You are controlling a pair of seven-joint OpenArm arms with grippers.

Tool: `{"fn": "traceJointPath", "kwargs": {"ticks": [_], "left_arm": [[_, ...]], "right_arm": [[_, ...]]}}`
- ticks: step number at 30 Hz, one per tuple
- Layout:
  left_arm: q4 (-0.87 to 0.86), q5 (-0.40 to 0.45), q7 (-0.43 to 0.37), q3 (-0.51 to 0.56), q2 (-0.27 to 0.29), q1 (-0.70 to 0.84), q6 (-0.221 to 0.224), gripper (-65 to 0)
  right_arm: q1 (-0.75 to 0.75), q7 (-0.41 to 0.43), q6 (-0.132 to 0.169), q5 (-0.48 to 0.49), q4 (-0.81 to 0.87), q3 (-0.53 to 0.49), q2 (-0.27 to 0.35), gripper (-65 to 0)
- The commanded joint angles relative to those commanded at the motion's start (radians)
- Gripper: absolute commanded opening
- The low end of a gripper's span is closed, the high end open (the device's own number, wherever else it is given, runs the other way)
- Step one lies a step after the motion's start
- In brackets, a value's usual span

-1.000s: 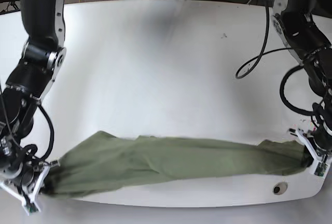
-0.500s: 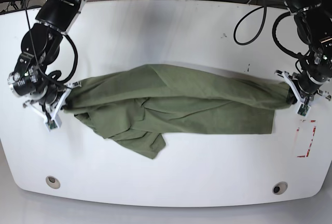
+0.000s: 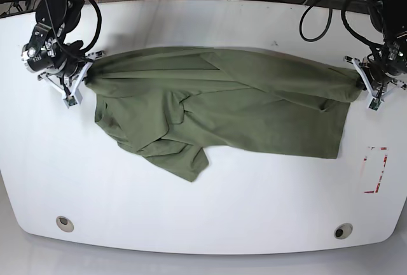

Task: Fold the T-shirt properly
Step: 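Lay the shirt back down and release it with both grippers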

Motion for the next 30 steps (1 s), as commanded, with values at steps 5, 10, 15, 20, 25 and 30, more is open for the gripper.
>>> {"fn": "traceJointPath", "kwargs": {"ticks": [5,10,15,20,25,30], "left_arm": [[-0.008,0.000,0.000,-0.009,-0.002,0.008,0.000,-65.0],[-0.006,0.000,0.005,-0.008,-0.003,0.009,0.000,-65.0],[-0.006,0.000,0.008,-0.005,-0.003,0.009,0.000,-65.0],[-0.006,-0.003,0.058,-0.005,-0.003,0.005,0.000,-53.6],[-0.006,-0.006,0.109,-0.006,-0.003,-0.002,0.000,-35.6],[0.012,-0.006,0.107,-0.008,-0.003,-0.011,0.000,-34.2]], "right_arm": [[-0.025,-0.002,0.000,0.005,0.000,-0.002,-0.009,-61.5],[-0.029,-0.002,0.000,0.005,0.009,0.003,-0.043,-42.0],[-0.029,-0.002,0.000,0.005,0.075,0.005,-0.083,-22.2],[0.000,-0.002,0.000,0.005,0.118,0.005,-0.112,-15.4],[0.060,0.002,0.000,-0.002,0.117,0.005,-0.126,-15.2],[0.158,0.006,0.000,-0.005,0.026,0.003,-0.121,-15.2]]}}
